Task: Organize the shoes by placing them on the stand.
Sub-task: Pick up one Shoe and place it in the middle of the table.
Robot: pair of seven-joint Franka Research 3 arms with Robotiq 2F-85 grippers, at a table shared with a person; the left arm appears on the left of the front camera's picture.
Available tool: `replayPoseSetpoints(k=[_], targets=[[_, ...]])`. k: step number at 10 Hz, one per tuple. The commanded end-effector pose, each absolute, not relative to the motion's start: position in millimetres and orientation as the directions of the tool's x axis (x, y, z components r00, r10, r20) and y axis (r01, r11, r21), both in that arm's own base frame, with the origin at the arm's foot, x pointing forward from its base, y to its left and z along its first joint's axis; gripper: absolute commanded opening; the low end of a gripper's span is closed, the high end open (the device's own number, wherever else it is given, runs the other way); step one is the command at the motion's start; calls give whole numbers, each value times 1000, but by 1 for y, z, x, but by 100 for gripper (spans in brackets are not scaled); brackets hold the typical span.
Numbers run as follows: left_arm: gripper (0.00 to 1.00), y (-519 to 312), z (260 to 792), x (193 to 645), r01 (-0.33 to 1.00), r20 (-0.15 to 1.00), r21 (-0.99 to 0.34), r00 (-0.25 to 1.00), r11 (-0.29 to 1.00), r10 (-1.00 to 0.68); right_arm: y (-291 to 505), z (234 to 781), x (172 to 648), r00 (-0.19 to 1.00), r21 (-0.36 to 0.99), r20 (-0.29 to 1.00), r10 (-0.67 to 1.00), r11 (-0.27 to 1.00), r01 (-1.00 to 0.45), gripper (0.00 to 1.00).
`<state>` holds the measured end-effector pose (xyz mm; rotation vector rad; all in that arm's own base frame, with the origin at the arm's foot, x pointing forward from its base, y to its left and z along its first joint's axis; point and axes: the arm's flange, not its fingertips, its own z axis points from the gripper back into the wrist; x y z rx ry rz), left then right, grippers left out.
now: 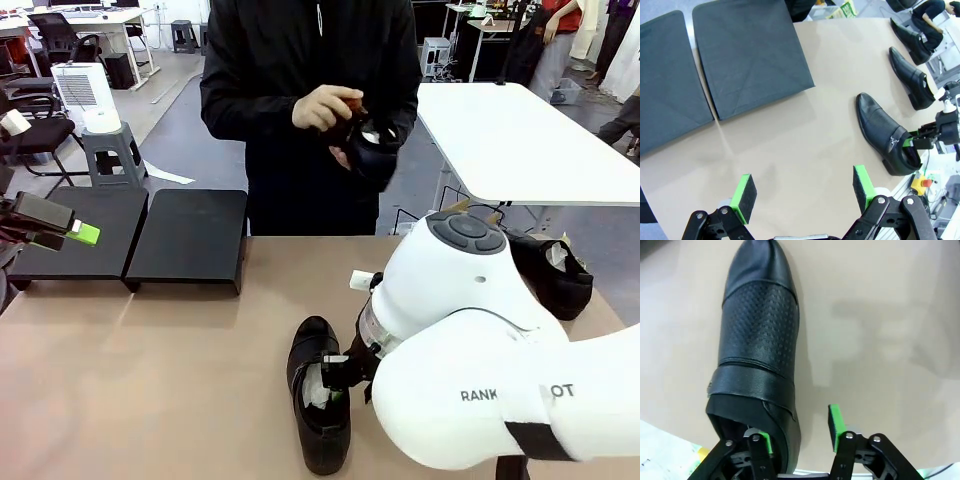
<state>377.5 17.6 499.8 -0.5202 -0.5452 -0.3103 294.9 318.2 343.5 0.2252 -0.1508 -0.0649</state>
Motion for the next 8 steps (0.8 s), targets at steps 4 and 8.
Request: replayPoseSetpoints(k=[4,8], targets=[[100,18,499,377,429,575,-397,805,811,-144,292,397,275,999,233,40,-2,972,-7,100],[100,18,499,377,429,575,-397,805,811,-144,309,373,287,989,230,121,-87,972,57,100]])
